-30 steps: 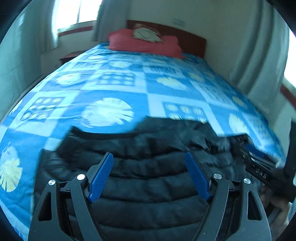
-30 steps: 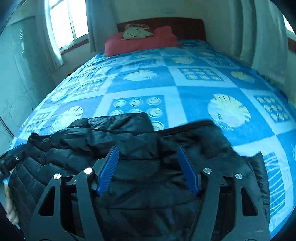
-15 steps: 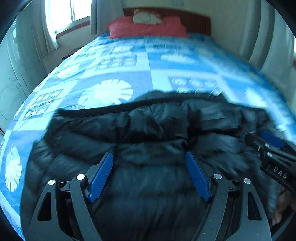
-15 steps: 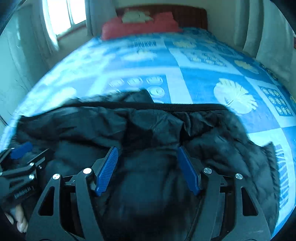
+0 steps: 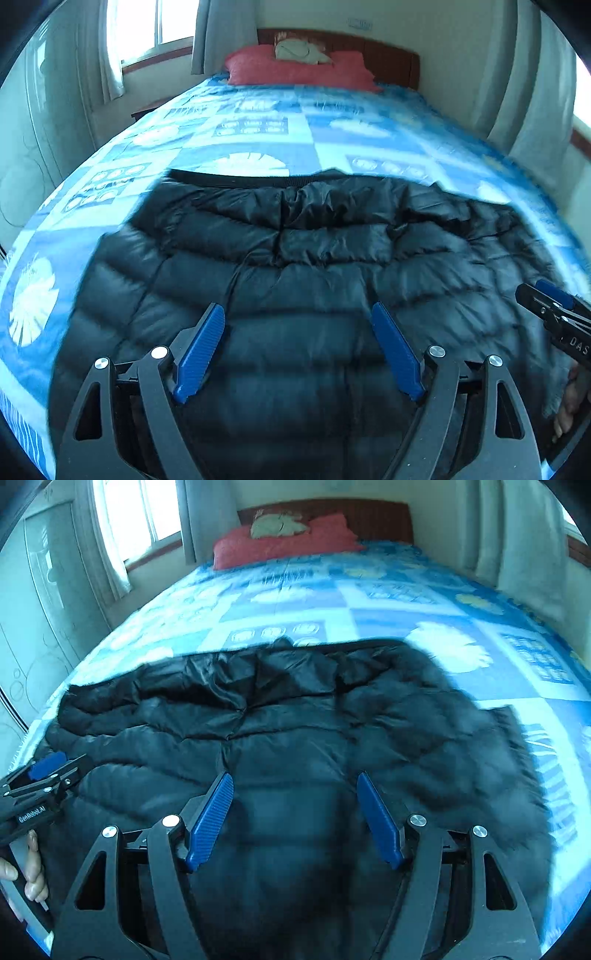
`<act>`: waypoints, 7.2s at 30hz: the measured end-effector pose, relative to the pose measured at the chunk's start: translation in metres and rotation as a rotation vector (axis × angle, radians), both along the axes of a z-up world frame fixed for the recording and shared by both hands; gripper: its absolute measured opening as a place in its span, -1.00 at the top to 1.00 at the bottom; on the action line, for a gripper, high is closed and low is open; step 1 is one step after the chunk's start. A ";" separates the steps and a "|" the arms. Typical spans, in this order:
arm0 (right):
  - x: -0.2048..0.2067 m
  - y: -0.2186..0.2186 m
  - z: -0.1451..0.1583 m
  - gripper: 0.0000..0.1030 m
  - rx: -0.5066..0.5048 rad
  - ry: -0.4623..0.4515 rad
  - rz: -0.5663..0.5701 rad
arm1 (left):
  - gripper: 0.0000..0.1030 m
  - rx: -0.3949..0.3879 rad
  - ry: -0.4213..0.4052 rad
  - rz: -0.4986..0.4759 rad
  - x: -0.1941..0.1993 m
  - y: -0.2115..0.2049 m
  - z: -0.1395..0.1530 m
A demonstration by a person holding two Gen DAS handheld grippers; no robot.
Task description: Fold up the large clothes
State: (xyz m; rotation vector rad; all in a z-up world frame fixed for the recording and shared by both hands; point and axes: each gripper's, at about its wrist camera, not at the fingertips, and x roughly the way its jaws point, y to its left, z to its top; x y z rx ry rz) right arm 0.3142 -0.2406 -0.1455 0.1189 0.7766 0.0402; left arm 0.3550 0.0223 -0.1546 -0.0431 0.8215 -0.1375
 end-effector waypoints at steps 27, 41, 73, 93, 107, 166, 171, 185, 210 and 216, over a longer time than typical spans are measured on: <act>-0.134 -0.118 -0.056 -0.19 0.373 0.052 -0.323 | -0.14 -0.620 0.069 0.449 -0.152 0.140 -0.051; -0.188 -0.111 -0.037 0.63 0.469 -0.011 -0.252 | 0.59 -0.567 0.012 0.368 -0.203 0.138 -0.015; -0.337 -0.141 -0.012 0.03 0.297 0.051 -0.416 | -0.39 -0.335 0.096 0.367 -0.302 0.184 -0.004; -0.174 0.044 0.015 0.09 0.194 0.089 0.036 | -0.39 -0.195 0.092 0.300 -0.252 0.186 0.028; -0.108 0.106 -0.035 0.04 -0.001 0.174 0.081 | -0.40 -0.169 0.189 0.158 -0.158 0.174 0.013; -0.133 0.082 -0.012 0.04 0.083 0.111 0.055 | 0.59 -0.210 0.105 -0.102 -0.150 0.099 0.094; -0.151 0.031 0.006 0.02 0.078 0.085 -0.006 | 0.59 -0.158 0.064 -0.149 -0.152 0.039 0.118; -0.191 -0.084 0.004 0.02 0.153 0.062 -0.165 | 0.59 -0.009 0.064 -0.298 -0.146 -0.122 0.100; -0.213 -0.128 -0.009 -0.01 0.156 0.088 -0.240 | 0.59 -0.052 0.114 -0.352 -0.163 -0.208 0.010; -0.215 -0.136 -0.007 -0.01 0.154 0.083 -0.257 | 0.59 -0.038 0.097 -0.353 -0.168 -0.209 0.009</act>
